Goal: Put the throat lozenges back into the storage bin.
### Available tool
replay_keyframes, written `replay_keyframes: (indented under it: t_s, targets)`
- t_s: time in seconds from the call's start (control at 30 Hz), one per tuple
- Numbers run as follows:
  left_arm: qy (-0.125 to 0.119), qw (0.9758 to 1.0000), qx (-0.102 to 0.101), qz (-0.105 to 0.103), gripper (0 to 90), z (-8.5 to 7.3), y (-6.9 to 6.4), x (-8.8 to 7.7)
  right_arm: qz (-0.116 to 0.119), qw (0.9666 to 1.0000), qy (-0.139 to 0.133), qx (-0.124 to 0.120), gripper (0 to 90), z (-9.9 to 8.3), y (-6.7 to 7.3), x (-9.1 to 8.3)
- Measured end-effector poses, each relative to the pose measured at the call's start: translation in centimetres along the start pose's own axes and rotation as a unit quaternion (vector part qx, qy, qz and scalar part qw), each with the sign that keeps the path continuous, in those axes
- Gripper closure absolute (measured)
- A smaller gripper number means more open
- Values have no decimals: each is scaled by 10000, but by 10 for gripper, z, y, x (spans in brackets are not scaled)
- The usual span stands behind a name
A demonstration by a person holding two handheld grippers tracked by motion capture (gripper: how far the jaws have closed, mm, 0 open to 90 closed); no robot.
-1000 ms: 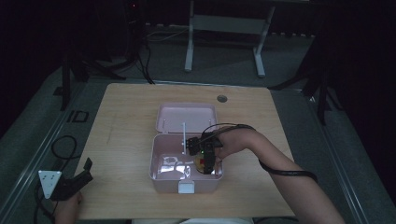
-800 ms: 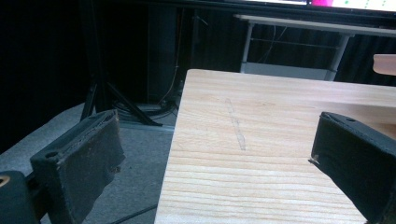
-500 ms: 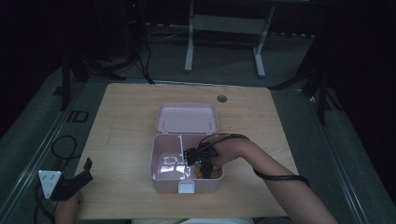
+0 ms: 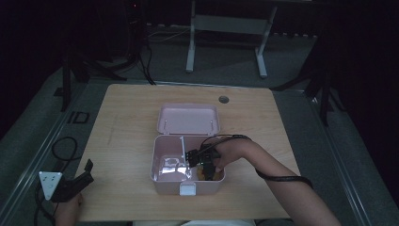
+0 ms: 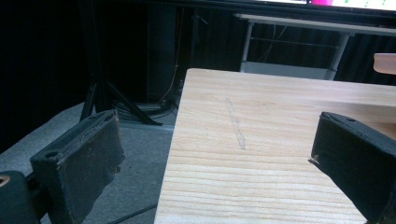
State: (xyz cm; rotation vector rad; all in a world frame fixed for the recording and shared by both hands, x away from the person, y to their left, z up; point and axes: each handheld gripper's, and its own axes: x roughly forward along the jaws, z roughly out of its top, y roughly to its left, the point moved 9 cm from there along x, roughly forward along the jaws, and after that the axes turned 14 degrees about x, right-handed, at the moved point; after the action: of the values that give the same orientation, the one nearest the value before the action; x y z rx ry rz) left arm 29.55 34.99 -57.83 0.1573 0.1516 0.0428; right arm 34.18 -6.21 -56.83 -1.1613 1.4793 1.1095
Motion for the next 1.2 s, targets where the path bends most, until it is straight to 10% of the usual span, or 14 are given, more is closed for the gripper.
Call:
replay_keyframes:
  t_s: [0.73, 1.2]
  targets:
    - [0, 10000, 7, -4, 25, 0, 0, 0, -39, 9997, -228, -15, 153, -4, 2, -29]
    - [4, 10000, 18, 9, 25, 0, 0, 0, -172, 9916, -1263, 202, 132, -39, -6, -79]
